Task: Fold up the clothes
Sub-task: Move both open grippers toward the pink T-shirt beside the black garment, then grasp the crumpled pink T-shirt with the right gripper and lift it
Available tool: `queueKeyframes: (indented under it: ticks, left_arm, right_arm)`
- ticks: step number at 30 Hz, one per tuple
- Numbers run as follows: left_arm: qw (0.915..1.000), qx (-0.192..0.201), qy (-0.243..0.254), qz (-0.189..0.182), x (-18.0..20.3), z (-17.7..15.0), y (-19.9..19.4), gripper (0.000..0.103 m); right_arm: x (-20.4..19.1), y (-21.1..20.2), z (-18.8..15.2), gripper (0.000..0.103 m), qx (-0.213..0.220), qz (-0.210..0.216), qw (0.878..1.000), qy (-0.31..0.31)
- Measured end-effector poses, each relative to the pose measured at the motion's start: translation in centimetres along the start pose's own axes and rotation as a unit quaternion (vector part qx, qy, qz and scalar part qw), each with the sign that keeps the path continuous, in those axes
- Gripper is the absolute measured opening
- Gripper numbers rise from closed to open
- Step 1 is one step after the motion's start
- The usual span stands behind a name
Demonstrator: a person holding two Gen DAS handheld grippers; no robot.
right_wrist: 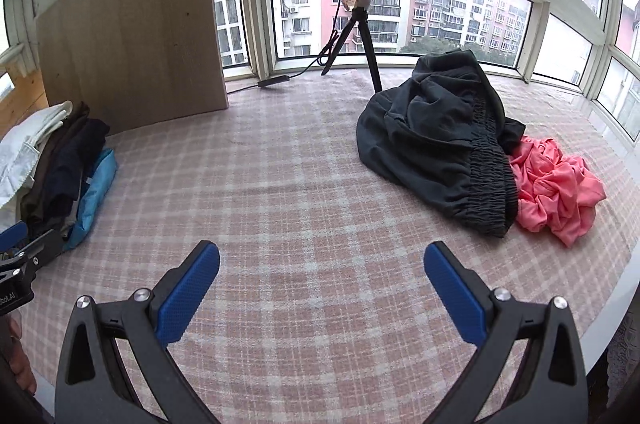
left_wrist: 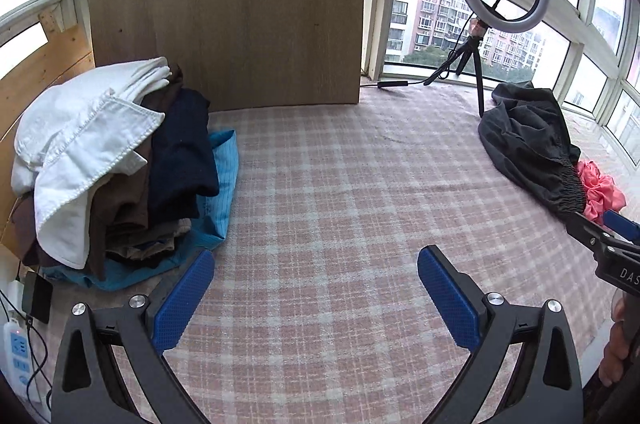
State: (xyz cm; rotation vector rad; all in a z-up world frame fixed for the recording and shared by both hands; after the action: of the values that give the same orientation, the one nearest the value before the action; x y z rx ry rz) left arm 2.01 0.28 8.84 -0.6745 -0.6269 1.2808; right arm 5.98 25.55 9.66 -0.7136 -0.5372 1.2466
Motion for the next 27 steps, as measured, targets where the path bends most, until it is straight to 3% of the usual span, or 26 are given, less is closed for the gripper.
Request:
queueKeyframes:
  ticks: [7, 13, 23, 27]
  left_arm:
    - [0.9983, 0.035, 0.025, -0.038, 1.6, 1.7, -4.5, 0.102]
    - [0.9946, 0.051, 0.052, -0.075, 4.8, 3.1, -5.5, 0.102]
    - [0.9846, 0.052, 0.098, -0.135, 14.3, 3.1, -5.5, 0.102]
    - [0.9836, 0.057, 0.101, -0.138, 17.6, 3.7, -5.3, 0.102]
  right_arm:
    - [1.5, -4.1, 0.5, 0.103, 0.029, -0.013, 0.999, 0.025]
    - [4.5, -6.0, 0.2, 0.103, 0.037, -0.059, 0.997, 0.039]
    - [14.2, -7.5, -0.7, 0.103, 0.042, -0.118, 0.988, 0.086]
    - [19.4, -6.7, -0.5, 0.103, 0.039, -0.129, 0.986, 0.1]
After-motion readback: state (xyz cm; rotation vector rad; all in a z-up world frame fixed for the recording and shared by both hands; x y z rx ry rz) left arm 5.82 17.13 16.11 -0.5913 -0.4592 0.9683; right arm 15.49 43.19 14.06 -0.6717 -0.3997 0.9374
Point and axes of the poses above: each gripper's, at about its wrist camera, not at the fingertips, and y roughly the way its jaws point, x to its right, z to its top, the point moved 6 cm from there along y, roughly the way its jaws point, and after that the axes turned 2 degrees about -x, right-handed, at the moved point
